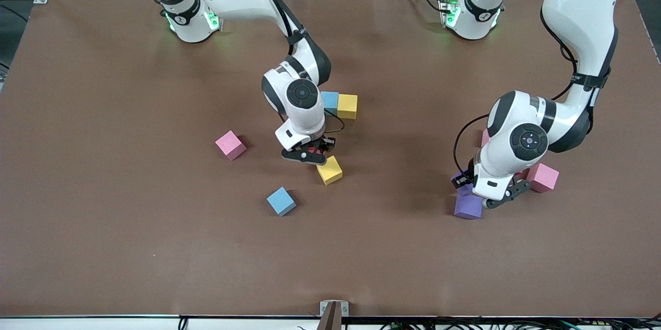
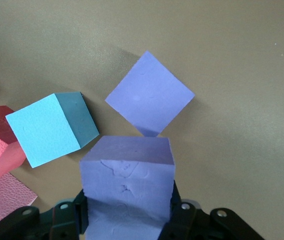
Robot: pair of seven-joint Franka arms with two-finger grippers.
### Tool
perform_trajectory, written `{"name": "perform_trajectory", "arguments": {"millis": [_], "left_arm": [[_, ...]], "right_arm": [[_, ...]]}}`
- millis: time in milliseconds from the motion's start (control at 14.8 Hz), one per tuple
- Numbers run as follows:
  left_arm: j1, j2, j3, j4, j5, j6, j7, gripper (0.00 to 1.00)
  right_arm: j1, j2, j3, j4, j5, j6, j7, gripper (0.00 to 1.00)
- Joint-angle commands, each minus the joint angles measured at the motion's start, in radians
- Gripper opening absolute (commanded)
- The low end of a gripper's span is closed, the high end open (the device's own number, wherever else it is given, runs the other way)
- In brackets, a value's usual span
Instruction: Arrange 11 blocks into digit 3
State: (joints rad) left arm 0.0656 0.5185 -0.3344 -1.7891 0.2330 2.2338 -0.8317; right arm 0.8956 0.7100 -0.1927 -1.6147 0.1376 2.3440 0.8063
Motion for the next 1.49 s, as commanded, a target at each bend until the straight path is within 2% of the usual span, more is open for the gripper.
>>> {"name": "perform_trajectory", "arguments": {"millis": [0, 405, 1418], "left_arm": [[-0.003, -0.003, -0.001, 0.007, 0.02, -0.014, -0.023, 0.43], [-0.004, -0.002, -0.001, 0.007, 0.02, -0.014, -0.023, 0.43], [-0.004, 0.003, -0.001, 0.007, 0.02, -0.014, -0.021, 0.43]], "right_arm": [[-0.012, -0.049, 0.009, -0.065, -0.001, -0.002, -0.058, 0.03], [-0.012, -0.133, 0.007, -0.171, -0.001, 0.008, -0.091, 0.03], [-0.012, -0.144, 0.009, -0.229, -0.001, 0.087, -0.09, 0.02]]}}
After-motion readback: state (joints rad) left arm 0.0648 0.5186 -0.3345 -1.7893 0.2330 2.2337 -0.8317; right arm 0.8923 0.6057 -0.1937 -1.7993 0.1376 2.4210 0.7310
